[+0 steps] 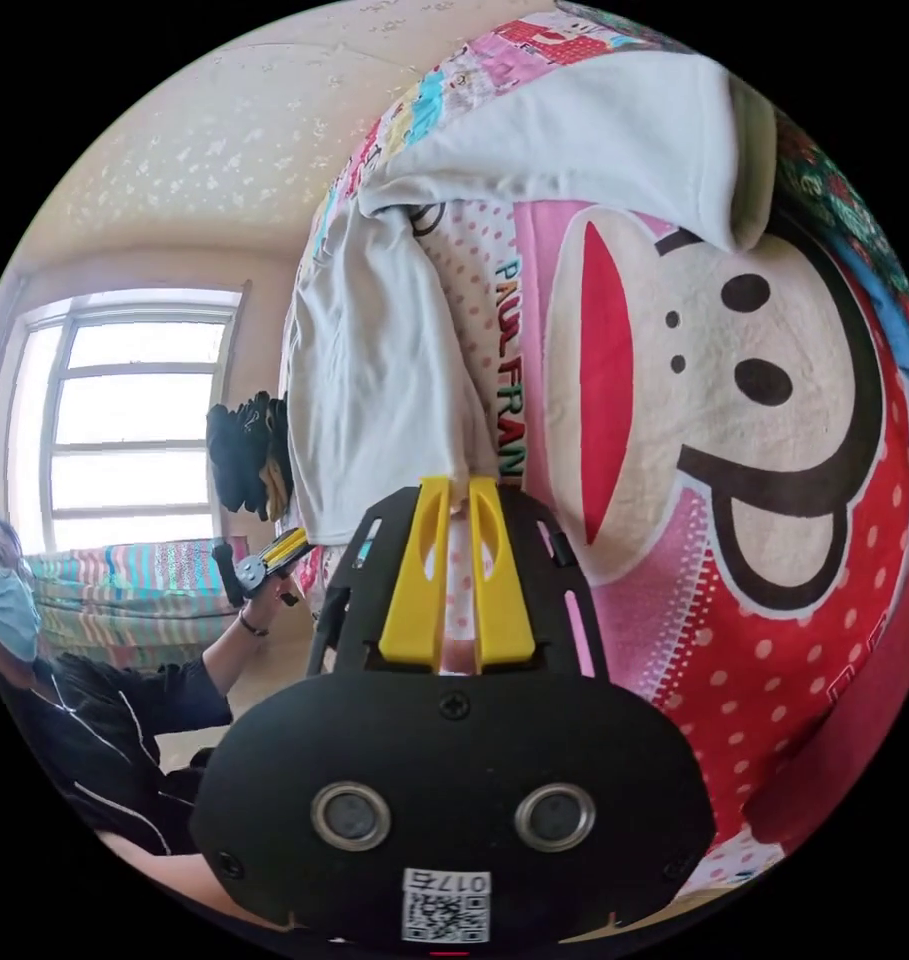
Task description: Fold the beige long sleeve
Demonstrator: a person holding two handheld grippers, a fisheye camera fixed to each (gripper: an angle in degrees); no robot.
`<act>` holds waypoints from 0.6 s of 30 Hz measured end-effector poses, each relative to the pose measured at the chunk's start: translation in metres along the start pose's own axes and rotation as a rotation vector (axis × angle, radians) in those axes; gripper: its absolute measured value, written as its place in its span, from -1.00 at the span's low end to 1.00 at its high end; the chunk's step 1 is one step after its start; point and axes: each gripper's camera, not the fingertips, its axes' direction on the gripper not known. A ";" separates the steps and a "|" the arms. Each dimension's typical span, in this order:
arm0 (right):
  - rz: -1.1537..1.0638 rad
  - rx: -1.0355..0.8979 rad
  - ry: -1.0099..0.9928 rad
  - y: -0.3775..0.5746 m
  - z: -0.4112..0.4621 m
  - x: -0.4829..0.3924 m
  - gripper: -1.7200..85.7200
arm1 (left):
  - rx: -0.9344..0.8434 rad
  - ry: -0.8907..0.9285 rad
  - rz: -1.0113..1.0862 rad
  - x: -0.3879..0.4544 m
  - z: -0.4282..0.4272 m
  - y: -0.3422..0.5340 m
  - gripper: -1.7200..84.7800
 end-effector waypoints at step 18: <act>-0.097 -0.122 0.089 0.050 -0.092 -0.083 -0.88 | -0.055 -0.077 0.125 -0.030 -0.158 0.060 -0.94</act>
